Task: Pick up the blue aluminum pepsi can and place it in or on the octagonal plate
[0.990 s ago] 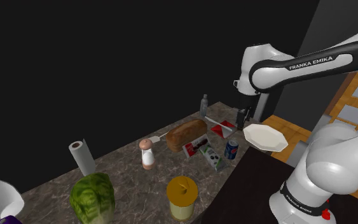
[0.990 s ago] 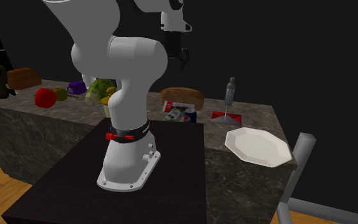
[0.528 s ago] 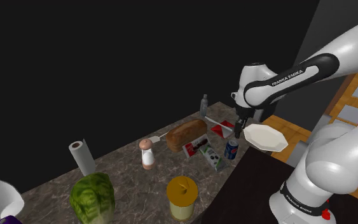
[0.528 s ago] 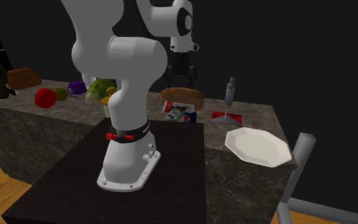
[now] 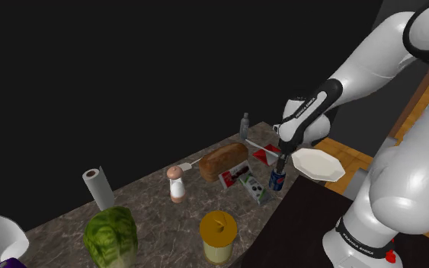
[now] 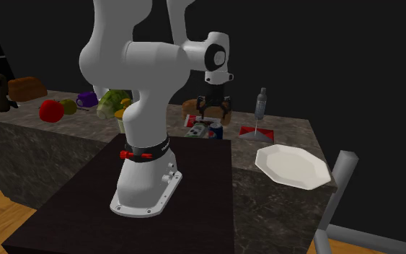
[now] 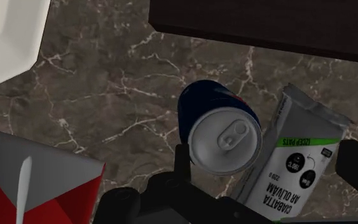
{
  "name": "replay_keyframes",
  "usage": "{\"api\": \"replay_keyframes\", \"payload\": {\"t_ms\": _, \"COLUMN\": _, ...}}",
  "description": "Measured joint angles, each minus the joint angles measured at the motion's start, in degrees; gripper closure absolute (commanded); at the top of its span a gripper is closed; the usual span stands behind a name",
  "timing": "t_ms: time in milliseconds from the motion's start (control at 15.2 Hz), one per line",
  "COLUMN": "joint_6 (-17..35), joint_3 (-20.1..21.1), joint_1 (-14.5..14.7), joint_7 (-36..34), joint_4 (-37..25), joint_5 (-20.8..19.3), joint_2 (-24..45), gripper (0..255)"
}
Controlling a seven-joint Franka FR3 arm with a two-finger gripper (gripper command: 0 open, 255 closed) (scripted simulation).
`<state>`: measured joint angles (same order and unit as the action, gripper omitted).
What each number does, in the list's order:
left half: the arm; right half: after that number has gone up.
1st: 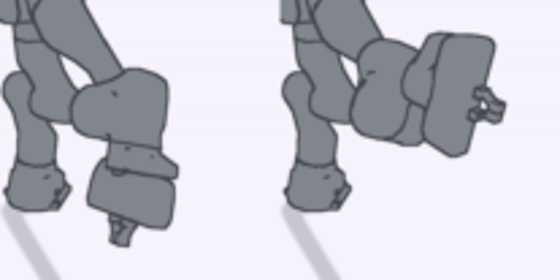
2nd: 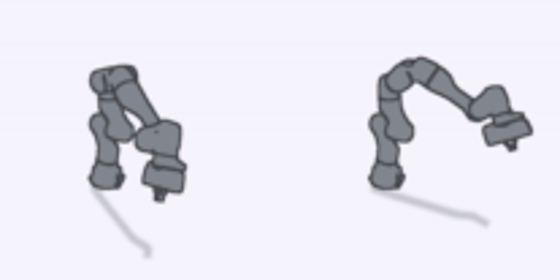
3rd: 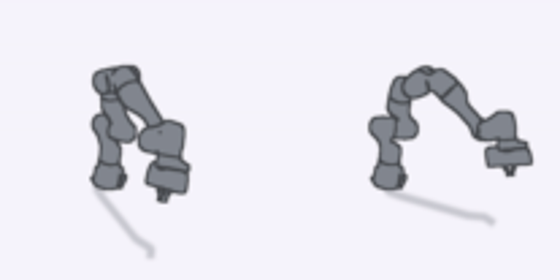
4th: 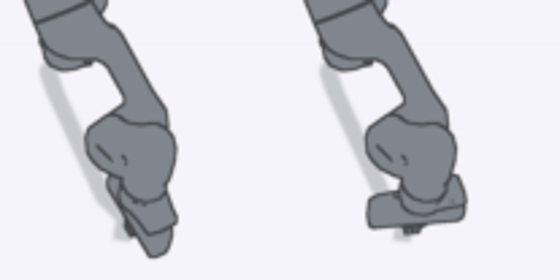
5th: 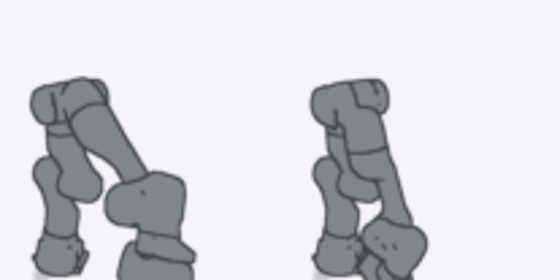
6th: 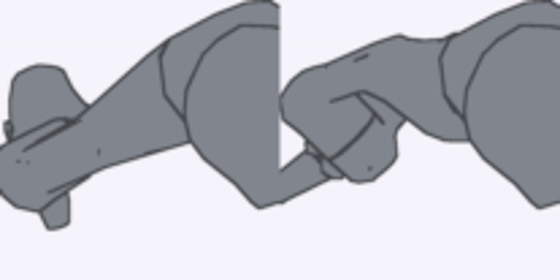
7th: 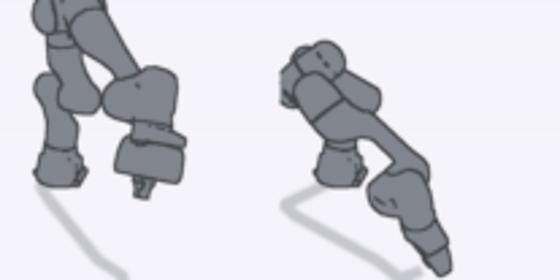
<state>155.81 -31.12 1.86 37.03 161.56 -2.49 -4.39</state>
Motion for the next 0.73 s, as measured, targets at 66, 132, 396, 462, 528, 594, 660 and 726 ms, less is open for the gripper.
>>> {"api": "replay_keyframes", "payload": {"t_ms": 66, "joint_6": 2.3, "joint_3": -0.1, "joint_1": 1.2, "joint_7": 5.0, "joint_4": -1.4, "joint_5": 5.6, "joint_2": 4.1, "gripper": 0}}
{"api": "replay_keyframes", "payload": {"t_ms": 132, "joint_6": 4.3, "joint_3": 0.2, "joint_1": 1.3, "joint_7": 9.0, "joint_4": -1.8, "joint_5": 10.2, "joint_2": 6.7, "gripper": 0}}
{"api": "replay_keyframes", "payload": {"t_ms": 396, "joint_6": 8.1, "joint_3": 4.2, "joint_1": -0.3, "joint_7": 17.5, "joint_4": -3.0, "joint_5": 21.4, "joint_2": 12.6, "gripper": 0}}
{"api": "replay_keyframes", "payload": {"t_ms": 462, "joint_6": 8.9, "joint_3": 5.5, "joint_1": -1.2, "joint_7": 19.3, "joint_4": -3.2, "joint_5": 23.7, "joint_2": 13.8, "gripper": 0}}
{"api": "replay_keyframes", "payload": {"t_ms": 528, "joint_6": 9.6, "joint_3": 6.9, "joint_1": -2.0, "joint_7": 21.0, "joint_4": -3.6, "joint_5": 25.9, "joint_2": 14.9, "gripper": 0}}
{"api": "replay_keyframes", "payload": {"t_ms": 594, "joint_6": 10.5, "joint_3": 8.8, "joint_1": -3.5, "joint_7": 23.3, "joint_4": -4.1, "joint_5": 28.7, "joint_2": 16.5, "gripper": 0}}
{"api": "replay_keyframes", "payload": {"t_ms": 660, "joint_6": 11.0, "joint_3": 10.2, "joint_1": -4.4, "joint_7": 24.4, "joint_4": -4.5, "joint_5": 30.5, "joint_2": 17.6, "gripper": 0}}
{"api": "replay_keyframes", "payload": {"t_ms": 726, "joint_6": 11.3, "joint_3": 10.7, "joint_1": -4.7, "joint_7": 24.9, "joint_4": -4.6, "joint_5": 31.1, "joint_2": 17.9, "gripper": 0}}
